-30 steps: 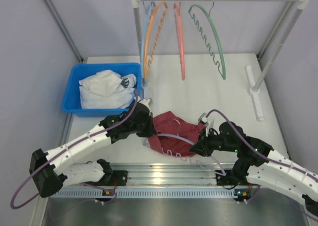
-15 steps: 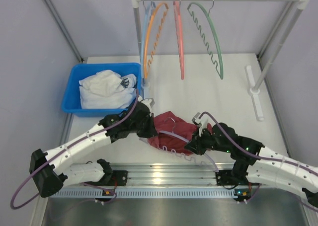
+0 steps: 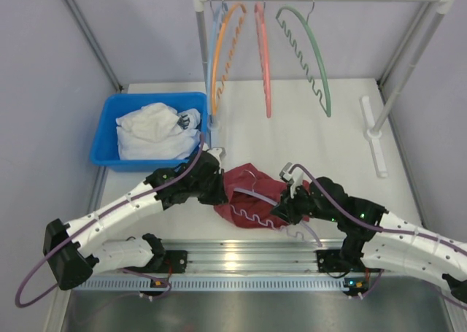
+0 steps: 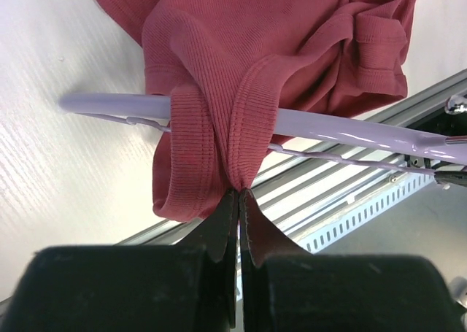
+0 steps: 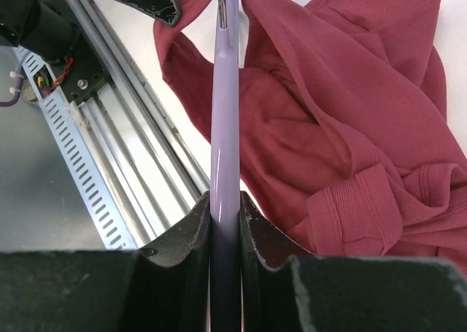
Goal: Place the tank top on the hanger
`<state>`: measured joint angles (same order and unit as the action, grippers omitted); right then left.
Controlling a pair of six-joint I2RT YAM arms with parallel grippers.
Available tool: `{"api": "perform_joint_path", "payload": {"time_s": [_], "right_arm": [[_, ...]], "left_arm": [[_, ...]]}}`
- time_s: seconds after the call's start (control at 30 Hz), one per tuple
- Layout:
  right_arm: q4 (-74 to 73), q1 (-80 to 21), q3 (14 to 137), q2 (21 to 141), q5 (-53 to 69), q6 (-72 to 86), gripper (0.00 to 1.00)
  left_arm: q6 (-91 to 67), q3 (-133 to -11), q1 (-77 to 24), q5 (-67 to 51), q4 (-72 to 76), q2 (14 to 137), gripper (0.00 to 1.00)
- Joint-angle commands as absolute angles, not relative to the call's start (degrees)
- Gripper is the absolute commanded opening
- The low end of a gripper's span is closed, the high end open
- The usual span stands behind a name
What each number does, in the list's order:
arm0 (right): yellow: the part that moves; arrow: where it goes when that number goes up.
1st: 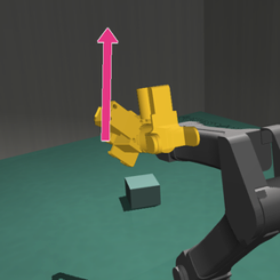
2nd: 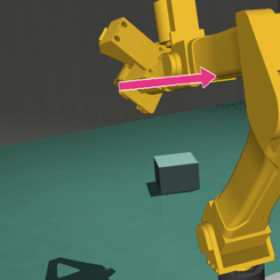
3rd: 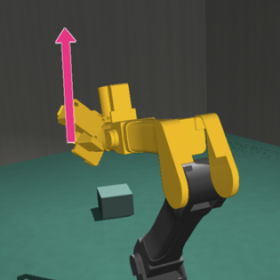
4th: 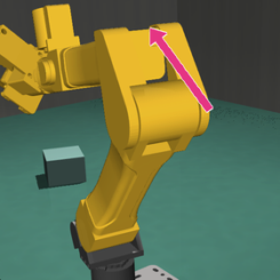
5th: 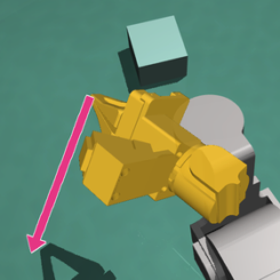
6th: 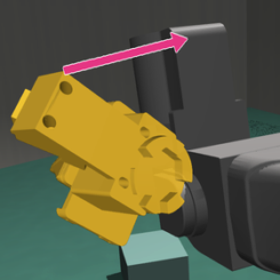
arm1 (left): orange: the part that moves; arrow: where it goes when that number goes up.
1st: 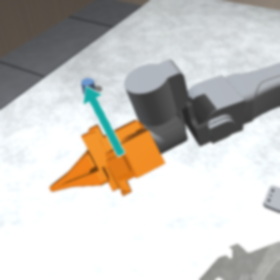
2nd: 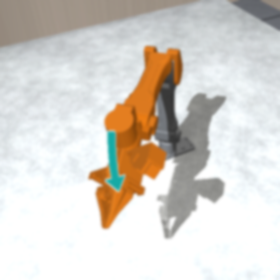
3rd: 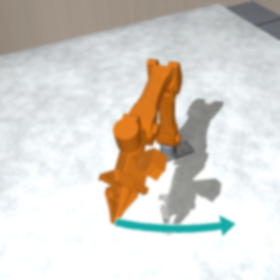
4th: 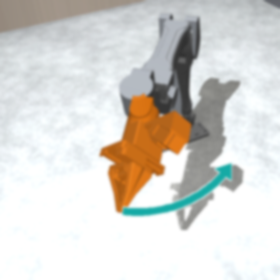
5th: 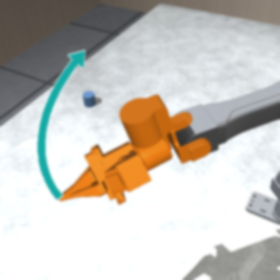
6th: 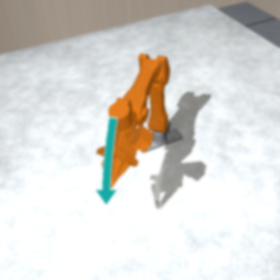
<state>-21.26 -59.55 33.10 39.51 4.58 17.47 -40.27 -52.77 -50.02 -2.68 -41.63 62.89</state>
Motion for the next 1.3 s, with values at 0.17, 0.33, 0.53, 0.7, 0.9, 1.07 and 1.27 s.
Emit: {"api": "perform_joint_path", "payload": {"time_s": [0.17, 0.33, 0.53, 0.7, 0.9, 1.07, 1.27], "right_arm": [[-11.35, -64.24, 33.49, 41.04, 5.8, 16.52, 0.0], [-6.6, -67.67, 32.26, 43.06, 4.4, 17.4, 0.0], [-4.66, -68.29, 30.59, 42.89, 5.1, 18.28, 0.0], [-3.43, -68.38, 29.62, 42.45, 5.45, 18.81, 0.0], [-2.72, -68.38, 28.83, 43.59, 4.84, 19.42, 0.0], [-1.94, -68.38, 28.65, 45.0, 4.22, 19.51, 0.0], [-0.62, -68.38, 28.92, 47.37, 4.31, 19.86, 0.0]], "left_arm": [[-40.6, -58.8, -50.1, 2.55, -42.28, 61.0, 0.04], [-41.83, -59.15, -50.1, 3.95, -41.83, 61.35, 0.06], [-43.24, -56.26, -50.01, 9.67, -42.28, 59.59, 0.18], [-42.46, -52.74, -50.01, 8.88, -39.3, 58.63, 0.5], [-41.49, -48.34, -50.01, 6.06, -34.46, 53.71, 0.61], [-40.78, -42.99, -50.01, 4.76, -31.39, 43.35, 0.63], [-39.29, -38.32, -50.27, 0.62, -25.23, 35.77, 0.63]]}}
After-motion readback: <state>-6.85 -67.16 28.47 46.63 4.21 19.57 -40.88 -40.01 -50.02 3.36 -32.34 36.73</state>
